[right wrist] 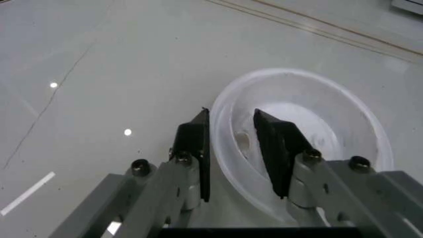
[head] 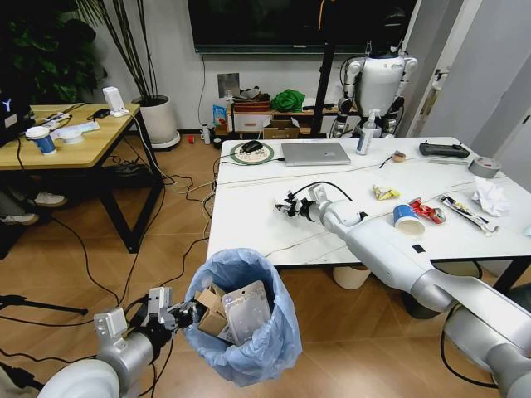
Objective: Pick up the trash bin and place the trash from the table into it.
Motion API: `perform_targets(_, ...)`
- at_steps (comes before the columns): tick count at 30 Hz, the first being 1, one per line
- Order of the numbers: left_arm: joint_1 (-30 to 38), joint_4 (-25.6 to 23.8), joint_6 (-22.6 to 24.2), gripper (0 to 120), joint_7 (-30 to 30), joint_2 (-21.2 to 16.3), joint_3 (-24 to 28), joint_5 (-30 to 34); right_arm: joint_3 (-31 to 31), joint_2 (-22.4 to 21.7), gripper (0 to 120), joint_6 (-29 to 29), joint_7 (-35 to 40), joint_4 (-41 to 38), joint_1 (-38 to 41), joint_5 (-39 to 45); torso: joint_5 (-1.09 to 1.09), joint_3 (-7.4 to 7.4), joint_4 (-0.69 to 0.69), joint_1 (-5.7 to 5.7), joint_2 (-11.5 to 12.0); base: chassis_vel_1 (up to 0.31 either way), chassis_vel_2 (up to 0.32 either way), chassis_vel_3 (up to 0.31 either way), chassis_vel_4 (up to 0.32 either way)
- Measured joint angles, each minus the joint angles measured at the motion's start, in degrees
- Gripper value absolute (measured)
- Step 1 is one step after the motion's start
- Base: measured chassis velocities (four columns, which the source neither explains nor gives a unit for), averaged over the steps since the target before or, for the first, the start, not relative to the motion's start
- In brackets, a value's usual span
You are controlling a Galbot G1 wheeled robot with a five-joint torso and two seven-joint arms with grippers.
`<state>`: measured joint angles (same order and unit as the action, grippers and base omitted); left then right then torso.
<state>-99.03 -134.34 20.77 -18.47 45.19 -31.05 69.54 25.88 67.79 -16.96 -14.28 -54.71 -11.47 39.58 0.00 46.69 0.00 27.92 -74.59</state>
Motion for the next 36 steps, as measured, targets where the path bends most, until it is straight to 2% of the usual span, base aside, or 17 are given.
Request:
perform_targets(6,0.3,0.1,-0.1,0,0.0,0.1,0.1,0.0,-0.4,-0.2,3,0.0,-0.1,-0.7,-0.2,0.2,0.0,0.0,-0.01,0.0,0.0,0.0,0.0,0.0,0.0)
perform_targets(9,0.3,0.0,-0.1,0,0.0,0.5,0.4,0.0,-1.0,-1.2,0,-0.1,-0.1,-2.7,-0.4,1.0,0.01,0.0,0.01,0.0,0.0,0.0,0.0,0.0,0.0)
perform_targets(13,0.6,-0.2,-0.1,0,0.0,1.1,1.2,0.0,-3.0,-4.9,0,0.2,0.0,-10.5,-0.6,5.0,0.0,0.0,-0.01,0.01,0.0,0.0,0.0,0.0,0.0)
perform_targets(14,0.6,-0.2,-0.1,0,0.0,1.1,1.2,0.0,-3.0,-4.9,0,0.2,0.0,-10.5,-0.6,5.0,0.0,0.0,-0.01,0.01,0.0,0.0,0.0,0.0,0.0)
perform_targets(19,1.5,-0.2,-0.2,0,0.1,0.9,2.6,0.2,-6.5,-11.6,0,2.1,1.0,-27.7,-2.0,15.5,0.0,0.0,-0.02,0.0,0.0,0.0,0.0,0.0,0.0)
perform_targets(21,1.7,-0.2,-0.2,0,0.1,1.0,2.8,0.3,-6.7,-12.2,0,2.3,1.2,-29.8,-2.2,16.5,0.0,0.0,-0.02,0.0,0.0,0.0,0.0,0.0,0.0)
perform_targets(26,2.7,-0.1,-0.2,0,0.2,1.0,3.6,0.7,-6.8,-16.7,0,3.5,3.2,-48.4,-4.3,24.1,-0.01,-0.01,0.0,-0.01,0.0,0.0,0.0,0.0,0.0)
perform_targets(33,2.9,0.0,-0.2,0,0.1,0.8,3.2,1.3,-4.5,-20.1,0,4.3,3.9,-60.7,-8.7,28.3,0.01,-0.01,-0.01,-0.01,0.0,0.0,0.0,0.0,0.0)
perform_targets(36,3.0,0.3,-0.2,0,0.1,0.8,3.1,1.3,-3.5,-21.1,0,4.6,3.6,-62.9,-10.3,28.3,0.0,-0.01,0.0,-0.01,0.0,0.0,0.0,0.0,0.0)
